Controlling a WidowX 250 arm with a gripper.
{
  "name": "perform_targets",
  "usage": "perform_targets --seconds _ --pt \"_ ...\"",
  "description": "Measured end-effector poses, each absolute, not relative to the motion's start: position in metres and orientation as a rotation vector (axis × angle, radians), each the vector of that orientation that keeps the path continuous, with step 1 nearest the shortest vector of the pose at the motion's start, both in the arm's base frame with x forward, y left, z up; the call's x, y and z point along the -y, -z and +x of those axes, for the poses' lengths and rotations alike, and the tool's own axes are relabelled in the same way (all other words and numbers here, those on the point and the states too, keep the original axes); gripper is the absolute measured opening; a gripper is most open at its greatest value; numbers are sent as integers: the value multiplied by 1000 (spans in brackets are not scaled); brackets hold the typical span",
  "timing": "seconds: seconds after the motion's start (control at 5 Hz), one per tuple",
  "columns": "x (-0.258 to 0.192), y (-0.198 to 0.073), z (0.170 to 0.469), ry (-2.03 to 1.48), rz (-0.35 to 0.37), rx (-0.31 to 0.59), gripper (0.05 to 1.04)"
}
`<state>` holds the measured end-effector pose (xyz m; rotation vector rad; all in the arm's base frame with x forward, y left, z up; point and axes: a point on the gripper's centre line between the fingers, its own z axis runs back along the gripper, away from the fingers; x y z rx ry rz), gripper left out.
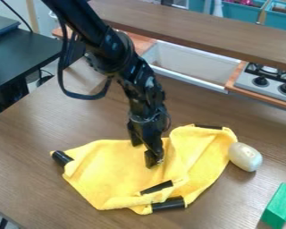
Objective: Fold the cloth from bottom right to middle
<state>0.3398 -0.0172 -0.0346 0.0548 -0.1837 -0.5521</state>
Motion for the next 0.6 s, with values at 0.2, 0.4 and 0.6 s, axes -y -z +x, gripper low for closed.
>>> perform_targets --seconds 0.2,0.4,0.6 --pt "2 33 355 515 65 174 999" --pt "-13 31 374 474 68 174 999" --pt "-26 30 387 442 72 173 999"
